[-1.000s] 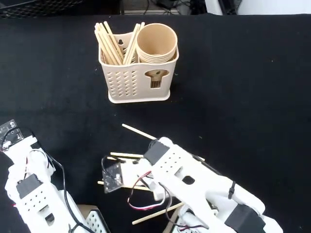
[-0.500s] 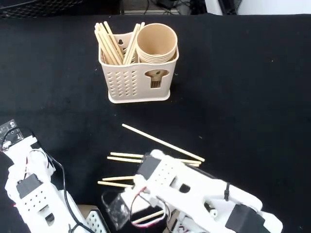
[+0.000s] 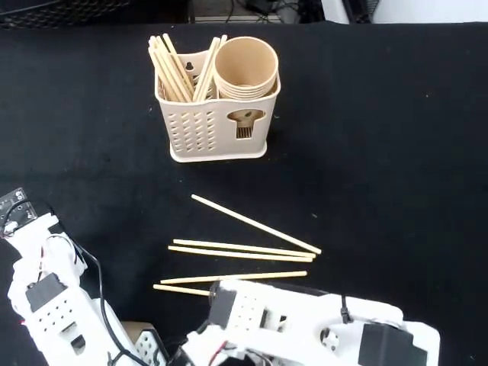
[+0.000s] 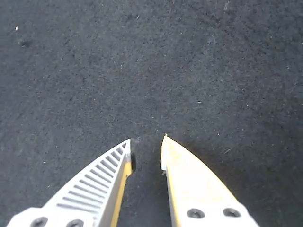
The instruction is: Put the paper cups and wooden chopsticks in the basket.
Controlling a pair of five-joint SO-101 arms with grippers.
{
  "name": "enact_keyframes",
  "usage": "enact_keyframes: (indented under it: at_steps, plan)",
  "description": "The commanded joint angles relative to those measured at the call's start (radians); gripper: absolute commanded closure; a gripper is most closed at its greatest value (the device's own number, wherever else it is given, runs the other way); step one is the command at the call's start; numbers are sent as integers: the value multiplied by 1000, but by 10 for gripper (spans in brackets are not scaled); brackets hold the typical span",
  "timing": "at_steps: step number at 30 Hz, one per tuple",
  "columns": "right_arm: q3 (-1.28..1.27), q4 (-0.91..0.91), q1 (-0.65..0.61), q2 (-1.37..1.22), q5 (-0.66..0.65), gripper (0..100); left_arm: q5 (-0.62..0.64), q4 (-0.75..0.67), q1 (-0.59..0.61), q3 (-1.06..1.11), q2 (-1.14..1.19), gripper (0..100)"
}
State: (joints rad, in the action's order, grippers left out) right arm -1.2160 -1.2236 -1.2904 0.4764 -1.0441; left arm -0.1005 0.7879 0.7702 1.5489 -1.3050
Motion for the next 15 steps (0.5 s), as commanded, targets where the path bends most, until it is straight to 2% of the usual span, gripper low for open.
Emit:
enact_keyframes:
  at_steps: [1, 10, 15]
  plan:
    - [1, 25, -26, 5, 31, 986, 8, -17, 10, -42, -11, 880]
    - [-12, 66, 21, -2, 48, 986, 8, -17, 8, -42, -11, 880]
    - [-15, 155, 218, -2, 48, 985, 8, -15, 8, -42, -11, 880]
